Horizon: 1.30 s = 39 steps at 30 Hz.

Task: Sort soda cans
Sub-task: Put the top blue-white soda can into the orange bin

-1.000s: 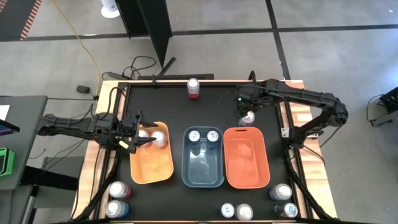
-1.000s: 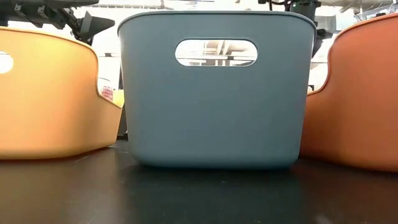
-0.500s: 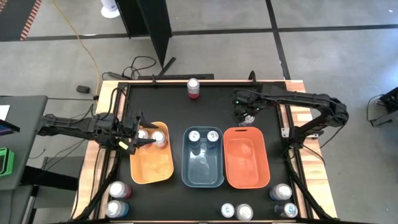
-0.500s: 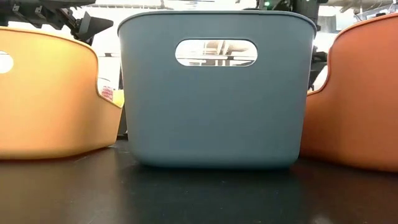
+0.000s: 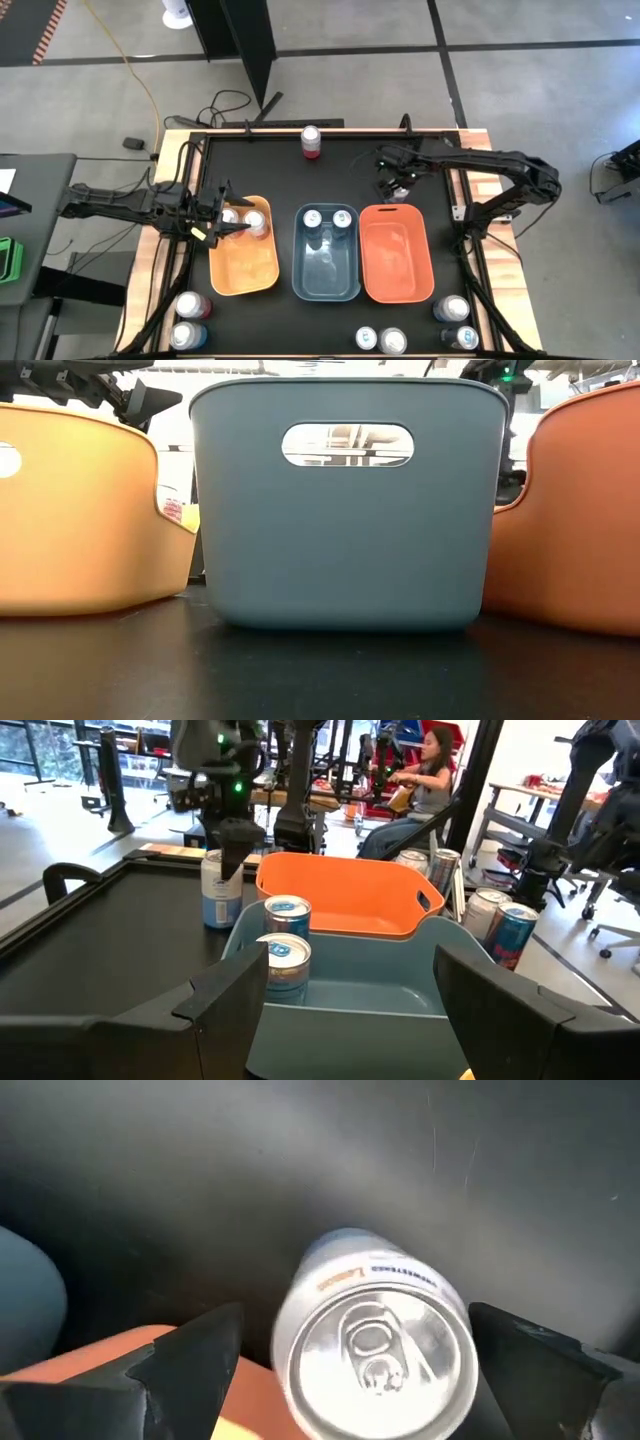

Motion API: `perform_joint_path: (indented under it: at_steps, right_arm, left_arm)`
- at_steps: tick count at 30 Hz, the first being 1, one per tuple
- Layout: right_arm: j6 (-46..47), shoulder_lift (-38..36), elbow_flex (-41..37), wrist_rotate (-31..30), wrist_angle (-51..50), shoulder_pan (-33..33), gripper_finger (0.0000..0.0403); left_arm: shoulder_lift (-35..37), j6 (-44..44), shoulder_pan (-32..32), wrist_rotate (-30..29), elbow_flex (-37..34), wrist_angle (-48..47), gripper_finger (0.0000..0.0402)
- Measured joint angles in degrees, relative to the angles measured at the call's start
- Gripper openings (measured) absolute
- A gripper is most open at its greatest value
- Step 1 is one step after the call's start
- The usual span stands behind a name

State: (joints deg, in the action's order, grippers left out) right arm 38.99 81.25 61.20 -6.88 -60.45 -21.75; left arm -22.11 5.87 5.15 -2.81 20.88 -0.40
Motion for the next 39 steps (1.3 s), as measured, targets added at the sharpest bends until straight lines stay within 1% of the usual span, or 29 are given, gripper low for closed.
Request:
perform_joint_path:
  at_steps: [3, 8, 12, 17, 22, 24, 26, 33, 36, 39]
  right_arm:
    - [0.4, 0.1, -2.8, 0.4, 0.9, -1.0, 0.0400]
    - [0.1, 0.1, -6.1, 1.0, 6.8, -1.0, 0.0387]
    - [0.0, 0.1, -6.4, 1.0, 9.1, -0.9, 0.0357]
    - [0.3, 0.0, -6.3, 1.2, 8.8, -0.9, 0.0296]
    - [0.3, 0.1, -5.5, 2.0, 6.8, -0.8, 0.0294]
    - [0.1, 0.2, -3.9, 2.6, 4.2, -0.8, 0.0294]
    - [-0.4, 0.2, -1.5, 1.8, 2.3, -0.7, 0.0294]
    - [-3.3, 0.2, 9.5, -0.5, -4.8, -0.5, 0.0294]
    - [-6.4, 0.1, 15.0, -0.6, -7.6, 1.3, 0.0293]
    - [-8.9, 0.1, 20.6, -0.7, -10.3, 4.4, 0.0293]
  left_arm:
    - [0.0, 0.0, 0.0, 0.0, 0.0, 0.0, 0.0279]
    - [0.0, -0.7, 0.0, -0.2, 0.0, -0.1, 0.0279]
    - [0.0, -0.7, 0.0, -0.5, 0.0, -0.1, 0.0279]
    - [0.0, -0.7, 0.0, -0.5, 0.0, -0.1, 0.0279]
    - [0.0, -0.7, 0.0, -0.5, 0.0, -0.1, 0.0279]
    - [0.0, -0.7, 0.0, -0.6, 0.0, -0.2, 0.0279]
    - [0.0, -0.7, 0.0, -0.7, 0.0, -0.2, 0.0279]
    - [0.0, -0.7, 0.0, -0.9, 0.0, -0.2, 0.0279]
    - [0.0, -0.7, 0.0, -0.9, 0.0, -0.2, 0.0279]
    - [0.0, -1.5, 0.0, -0.9, 0.0, -0.3, 0.0279]
